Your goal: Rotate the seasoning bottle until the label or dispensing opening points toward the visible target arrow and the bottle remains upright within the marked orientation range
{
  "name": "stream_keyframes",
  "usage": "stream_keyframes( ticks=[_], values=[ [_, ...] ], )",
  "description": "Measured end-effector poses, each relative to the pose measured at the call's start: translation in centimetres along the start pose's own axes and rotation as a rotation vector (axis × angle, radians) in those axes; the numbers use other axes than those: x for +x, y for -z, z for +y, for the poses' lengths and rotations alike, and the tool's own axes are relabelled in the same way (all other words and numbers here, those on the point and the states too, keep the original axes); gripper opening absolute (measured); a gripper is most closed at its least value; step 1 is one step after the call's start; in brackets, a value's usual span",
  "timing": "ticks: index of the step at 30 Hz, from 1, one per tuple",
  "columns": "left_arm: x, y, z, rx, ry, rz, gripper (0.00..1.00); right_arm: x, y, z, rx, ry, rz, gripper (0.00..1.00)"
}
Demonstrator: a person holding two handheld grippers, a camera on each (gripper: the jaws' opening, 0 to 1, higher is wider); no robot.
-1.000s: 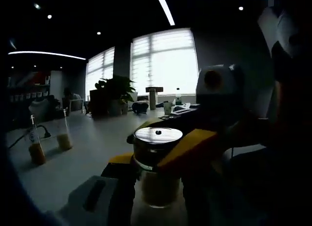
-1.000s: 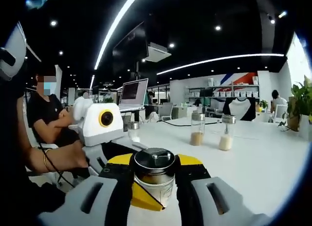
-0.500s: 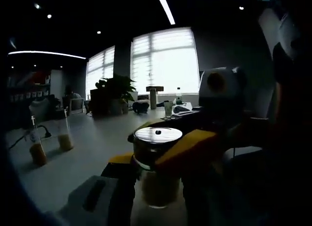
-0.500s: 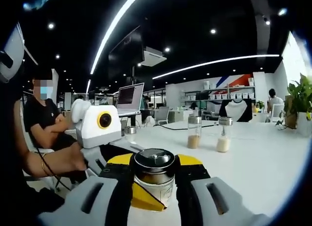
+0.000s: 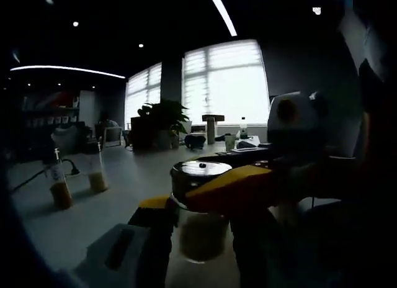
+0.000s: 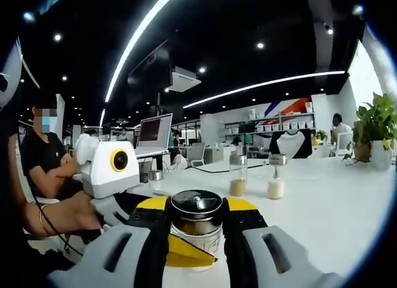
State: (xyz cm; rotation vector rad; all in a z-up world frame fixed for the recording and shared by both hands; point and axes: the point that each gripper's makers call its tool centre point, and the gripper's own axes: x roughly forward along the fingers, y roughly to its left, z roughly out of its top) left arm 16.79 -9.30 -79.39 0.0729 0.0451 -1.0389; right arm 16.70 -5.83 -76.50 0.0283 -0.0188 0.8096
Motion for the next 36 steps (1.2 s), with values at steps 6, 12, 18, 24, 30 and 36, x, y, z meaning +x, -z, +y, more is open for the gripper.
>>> stream_keyframes(
  ticks=[6,12,18,24,30,36],
  values=[
    [-0.2,0.8,0.6,0.066,-0.084,0.074,0.41,0.1,0.0,-0.5,-0.003,0.058,-0.009,0.3],
    [-0.5,1.2,1.3,0.086,-0.164,0.1,0.42,0.6,-0.1,-0.3,-0.023,0.094,-0.015,0.3],
    [-0.8,1.8,2.0,0.09,-0.266,0.104,0.43,1.1,-0.3,0.1,-0.019,0.106,-0.029,0.3],
    [-1.8,1.7,3.3,0.087,-0.437,0.082,0.46,1.5,-1.0,0.8,-0.016,0.119,-0.047,0.3],
    [-2.3,1.8,3.5,0.1,-0.523,0.078,0.45,1.8,-1.0,0.8,-0.004,0.125,-0.048,0.3],
    [-2.6,2.5,3.6,0.086,-0.574,0.093,0.45,2.1,-0.8,1.2,-0.007,0.136,-0.04,0.3]
  ],
)
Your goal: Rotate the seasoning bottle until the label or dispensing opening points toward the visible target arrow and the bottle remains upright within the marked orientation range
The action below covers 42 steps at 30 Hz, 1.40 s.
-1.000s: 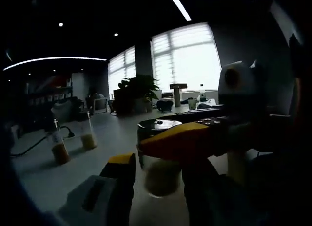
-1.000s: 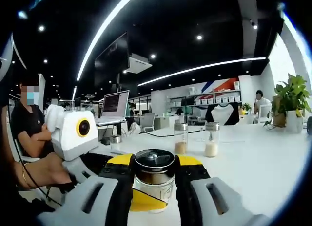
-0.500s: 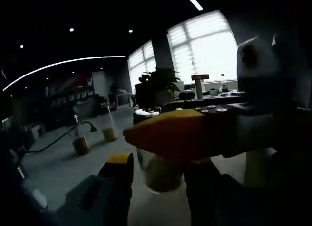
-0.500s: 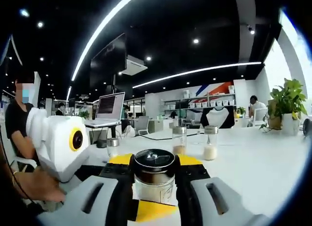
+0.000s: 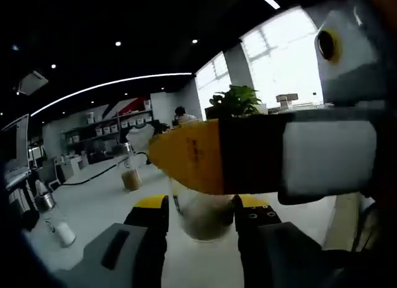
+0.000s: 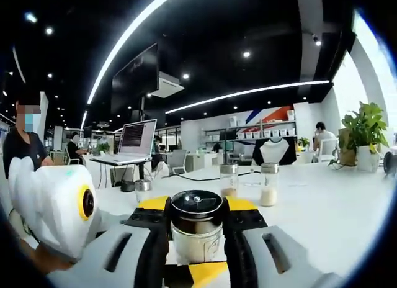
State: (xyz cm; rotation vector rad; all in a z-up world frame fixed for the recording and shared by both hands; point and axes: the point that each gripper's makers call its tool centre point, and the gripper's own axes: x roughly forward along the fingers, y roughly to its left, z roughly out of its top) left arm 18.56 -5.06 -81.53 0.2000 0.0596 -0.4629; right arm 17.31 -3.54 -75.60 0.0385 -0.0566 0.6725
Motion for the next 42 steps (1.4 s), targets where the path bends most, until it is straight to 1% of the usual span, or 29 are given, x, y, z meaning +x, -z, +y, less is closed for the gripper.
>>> stream_keyframes(
  ticks=[3,6,10,13,15,18,22,26,30,31,36,37,38,40,41,42],
  values=[
    [0.0,0.2,0.0,-0.009,-0.013,0.003,0.46,0.0,0.0,0.2,0.016,-0.004,-0.006,0.3],
    [0.0,0.3,-0.2,0.009,-0.024,0.015,0.48,0.2,0.0,0.4,0.029,0.0,-0.011,0.3],
    [-0.1,0.1,0.4,-0.001,-0.06,0.006,0.49,0.4,0.0,1.0,0.038,-0.01,-0.01,0.3],
    [0.0,0.0,0.8,0.003,-0.074,0.002,0.49,0.5,-0.1,1.3,0.036,-0.025,-0.012,0.3],
    [0.1,-0.1,1.2,-0.005,-0.077,-0.004,0.47,0.5,-0.2,1.5,0.048,-0.034,-0.016,0.3],
    [0.0,-0.2,1.6,-0.009,-0.084,-0.008,0.43,0.5,-0.1,1.6,0.041,-0.04,-0.012,0.3],
    [0.0,-0.2,1.4,-0.013,-0.074,-0.013,0.41,0.5,-0.2,1.6,0.048,-0.042,-0.014,0.3],
    [0.1,-0.4,1.2,-0.005,-0.047,-0.023,0.41,0.3,-0.3,1.3,0.053,-0.041,-0.017,0.3],
    [0.2,-1.0,0.8,-0.01,0.001,-0.054,0.4,0.1,-0.6,0.9,0.058,-0.042,-0.023,0.3],
    [0.3,-1.1,0.6,-0.019,0.027,-0.062,0.4,0.1,-0.7,0.8,0.055,-0.044,-0.024,0.3],
    [0.5,-1.4,0.3,-0.003,0.096,-0.064,0.4,0.0,-0.9,0.6,0.052,-0.05,-0.026,0.3],
    [0.5,-1.6,0.1,-0.009,0.129,-0.071,0.4,-0.1,-1.0,0.5,0.053,-0.052,-0.028,0.3],
    [0.5,-1.8,-0.4,-0.054,0.176,-0.081,0.4,-0.1,-1.1,0.5,0.048,-0.054,-0.031,0.3],
    [0.4,-2.3,-1.1,-0.112,0.274,-0.107,0.39,-0.2,-1.5,0.2,0.024,-0.057,-0.039,0.3],
    [0.3,-2.7,-1.1,-0.142,0.306,-0.122,0.39,-0.2,-1.8,0.1,0.027,-0.069,-0.043,0.3],
    [0.3,-2.7,-0.7,-0.117,0.291,-0.119,0.39,-0.1,-2.0,0.2,0.028,-0.084,-0.046,0.3]
  ],
)
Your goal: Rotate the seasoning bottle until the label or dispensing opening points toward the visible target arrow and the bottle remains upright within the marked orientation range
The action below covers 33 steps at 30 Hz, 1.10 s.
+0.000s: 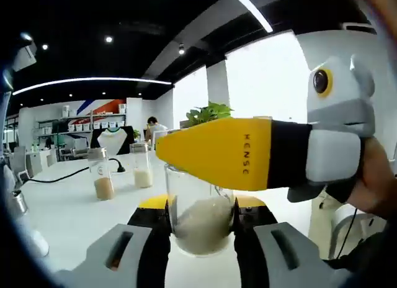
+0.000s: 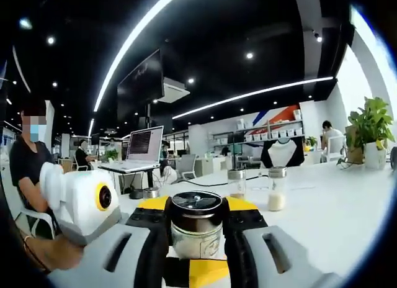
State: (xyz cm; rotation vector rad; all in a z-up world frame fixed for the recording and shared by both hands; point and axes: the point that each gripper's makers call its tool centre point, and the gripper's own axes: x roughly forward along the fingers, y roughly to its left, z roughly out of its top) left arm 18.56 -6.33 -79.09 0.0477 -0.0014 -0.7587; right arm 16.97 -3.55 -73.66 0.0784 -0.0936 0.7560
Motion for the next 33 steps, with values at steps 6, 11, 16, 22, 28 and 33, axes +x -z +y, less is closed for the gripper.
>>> stream_keyframes(
  ticks=[6,11,16,22,28,33],
  values=[
    [-0.1,-0.9,-0.1,0.02,0.047,-0.022,0.39,0.1,-0.8,0.4,-0.021,-0.029,-0.012,0.3],
    [-0.4,-1.4,-0.5,-0.034,0.109,-0.059,0.39,0.0,-1.2,1.2,-0.065,-0.115,0.0,0.3],
    [-0.7,-1.6,-1.1,-0.038,0.175,-0.065,0.39,-0.4,-1.3,1.2,-0.045,-0.172,0.002,0.3],
    [-1.0,-1.2,-1.5,-0.04,0.233,-0.048,0.39,-0.7,-0.9,1.5,-0.051,-0.2,0.007,0.3],
    [-1.3,-1.4,-1.9,-0.049,0.279,-0.066,0.39,-0.7,-1.0,1.3,-0.005,-0.23,-0.001,0.31],
    [-1.6,-2.1,-2.1,-0.039,0.301,-0.095,0.39,-0.9,-1.5,1.1,0.032,-0.247,-0.025,0.32]
  ],
)
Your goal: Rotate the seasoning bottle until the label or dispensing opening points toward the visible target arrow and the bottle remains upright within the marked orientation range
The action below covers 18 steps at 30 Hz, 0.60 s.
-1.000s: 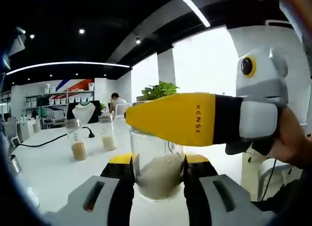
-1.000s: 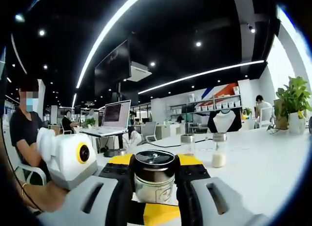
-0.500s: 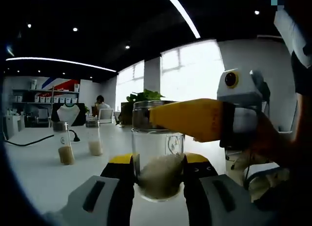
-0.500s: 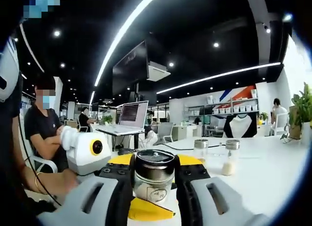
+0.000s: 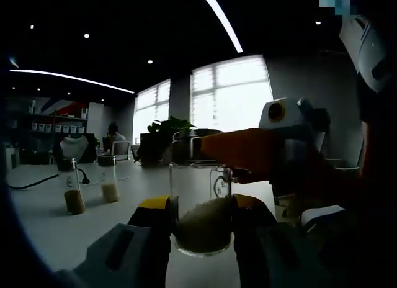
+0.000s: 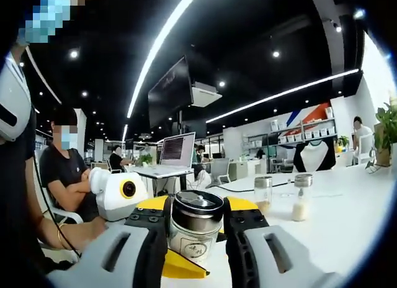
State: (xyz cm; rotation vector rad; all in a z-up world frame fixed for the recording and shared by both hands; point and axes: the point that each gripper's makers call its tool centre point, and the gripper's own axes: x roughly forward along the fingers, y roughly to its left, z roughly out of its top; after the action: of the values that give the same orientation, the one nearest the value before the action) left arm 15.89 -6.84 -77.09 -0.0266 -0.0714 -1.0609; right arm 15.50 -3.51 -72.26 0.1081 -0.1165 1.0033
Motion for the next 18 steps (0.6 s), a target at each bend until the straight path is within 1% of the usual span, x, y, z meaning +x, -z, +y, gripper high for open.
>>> stream_keyframes(
  ticks=[2,5,10,15,18],
  values=[
    [0.02,-0.15,-0.04,-0.01,0.007,-0.012,0.39,0.01,-0.07,-0.12,0.037,-0.006,-0.015,0.32],
    [0.18,0.33,-0.01,-0.016,0.01,0.002,0.39,0.07,0.31,-0.03,0.023,-0.001,0.002,0.32],
    [0.25,0.61,-0.12,-0.036,0.018,0.0,0.39,0.14,0.45,0.14,0.017,-0.004,0.014,0.31],
    [0.14,0.37,-0.13,-0.021,0.028,-0.002,0.39,0.27,0.31,0.36,0.032,-0.044,0.014,0.31],
    [0.02,0.13,-0.27,0.003,0.044,0.0,0.39,0.28,0.2,0.6,0.075,-0.076,-0.001,0.31]
  ],
)
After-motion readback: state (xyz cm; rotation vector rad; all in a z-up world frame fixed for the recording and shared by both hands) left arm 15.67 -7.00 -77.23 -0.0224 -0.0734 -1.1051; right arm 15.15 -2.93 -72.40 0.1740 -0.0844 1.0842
